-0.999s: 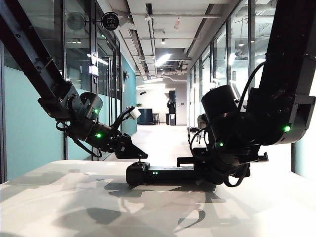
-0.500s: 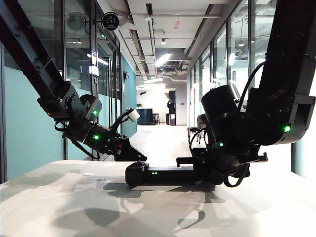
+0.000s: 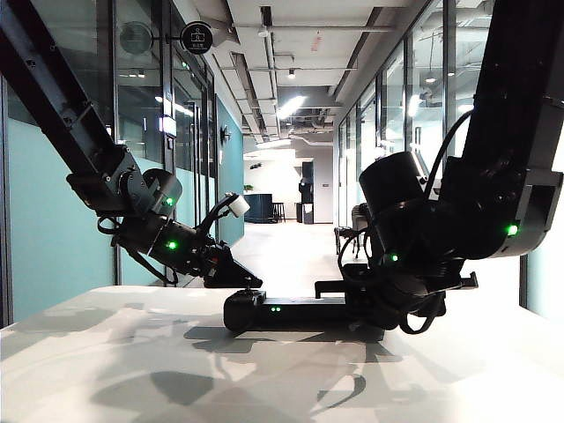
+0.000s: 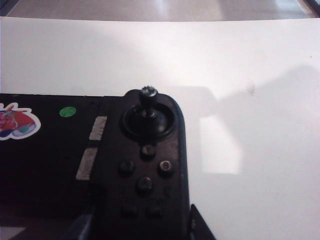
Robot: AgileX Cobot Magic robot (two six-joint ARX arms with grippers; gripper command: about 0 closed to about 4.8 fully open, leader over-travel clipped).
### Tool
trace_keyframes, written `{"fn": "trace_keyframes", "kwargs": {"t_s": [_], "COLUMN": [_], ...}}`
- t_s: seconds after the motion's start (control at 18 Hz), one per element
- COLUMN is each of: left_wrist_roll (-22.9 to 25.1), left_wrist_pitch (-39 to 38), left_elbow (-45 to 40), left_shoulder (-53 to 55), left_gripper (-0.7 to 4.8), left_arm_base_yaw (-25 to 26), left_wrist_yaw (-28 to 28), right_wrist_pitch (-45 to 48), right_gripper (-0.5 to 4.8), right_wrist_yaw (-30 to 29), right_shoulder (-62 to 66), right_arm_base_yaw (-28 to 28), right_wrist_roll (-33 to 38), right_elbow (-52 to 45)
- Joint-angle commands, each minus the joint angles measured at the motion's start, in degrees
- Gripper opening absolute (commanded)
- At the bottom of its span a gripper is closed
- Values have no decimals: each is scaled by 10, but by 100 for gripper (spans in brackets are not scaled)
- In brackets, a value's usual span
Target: Push the left joystick on the remote control sitting on the white table backward to make the robot dog back up in a straight line until it returns close to you.
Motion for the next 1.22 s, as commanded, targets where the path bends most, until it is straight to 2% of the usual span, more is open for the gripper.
{"fn": "trace_keyframes", "kwargs": {"t_s": [0.06, 1.22], "left_wrist_roll": [11, 26], "left_wrist_pitch": [-19, -40], "left_elbow": [-1, -1], "left_shoulder": [-2, -2], "left_gripper": [-6, -6], "left_arm_base_yaw": [-2, -2], "left_wrist_yaw": [4, 4], "right_wrist_pitch": [12, 12], "right_gripper": [147, 147], "right_wrist_yaw": [3, 3], "right_shoulder": [-3, -3], "right_arm_base_yaw": [0, 0], "right_wrist_roll": [-4, -5], "right_elbow": [2, 2]}}
